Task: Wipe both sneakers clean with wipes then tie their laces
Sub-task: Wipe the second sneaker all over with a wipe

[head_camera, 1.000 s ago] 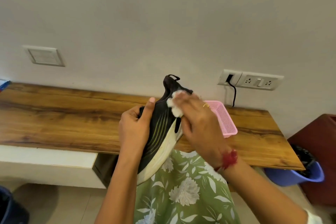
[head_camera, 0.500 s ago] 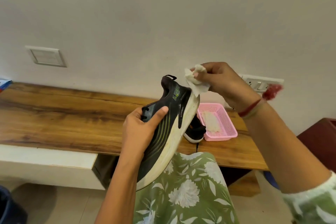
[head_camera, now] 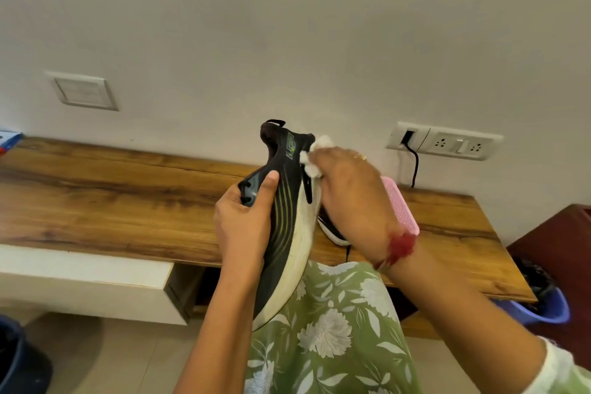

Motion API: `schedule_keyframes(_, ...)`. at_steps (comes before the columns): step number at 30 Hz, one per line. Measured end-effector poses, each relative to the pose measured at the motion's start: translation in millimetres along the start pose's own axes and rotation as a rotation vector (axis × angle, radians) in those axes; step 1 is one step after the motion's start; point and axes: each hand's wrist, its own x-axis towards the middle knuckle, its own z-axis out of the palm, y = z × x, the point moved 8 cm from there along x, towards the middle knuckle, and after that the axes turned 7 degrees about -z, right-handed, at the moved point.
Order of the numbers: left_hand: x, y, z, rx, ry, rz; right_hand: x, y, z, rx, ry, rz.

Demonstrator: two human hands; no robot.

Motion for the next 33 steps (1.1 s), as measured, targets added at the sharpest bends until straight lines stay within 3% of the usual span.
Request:
schedule_keyframes(3, 2, 2, -4, -0.063, 0.023, -0.016, -24, -21, 14, -0.118, 0.037, -0.080)
schedule_keyframes(7, 4, 0, -12, -0.126, 0.043, -0.045, -56, -42, 31, -0.080, 0.103, -0.146)
schedule_keyframes(14, 5, -10, -15, -0.134, 0.058, -0.056, -86, -52, 46, -0.015, 0.001, -0.198)
schedule_keyframes(16, 6, -13, -15, -0.133, 0.064, -0.074, -89, -55, 37, 0.038, -0.064, -0.224)
schedule_keyframes(18, 6, -13, -14, -0.152, 0.058, -0.095, -72, -42, 13, 0.258, -0.120, -0.147)
schedule_keyframes(20, 5, -11, -10, -0.170, 0.015, -0.119, -39, -18, -21, 0.369, 0.012, -0.065)
schedule_keyframes(23, 2, -4, 2, -0.078, -0.084, -0.093, 16, 12, -50, 0.250, 0.282, -0.022)
schedule_keyframes(26, -4, 1, 6, 0.042, -0.078, -0.025, 45, 17, -22, 0.188, 0.164, -0.017)
schedule_keyframes(33, -3, -6, -2, 0.059, 0.043, -0.006, 19, 2, 13, 0.070, 0.057, -0.021)
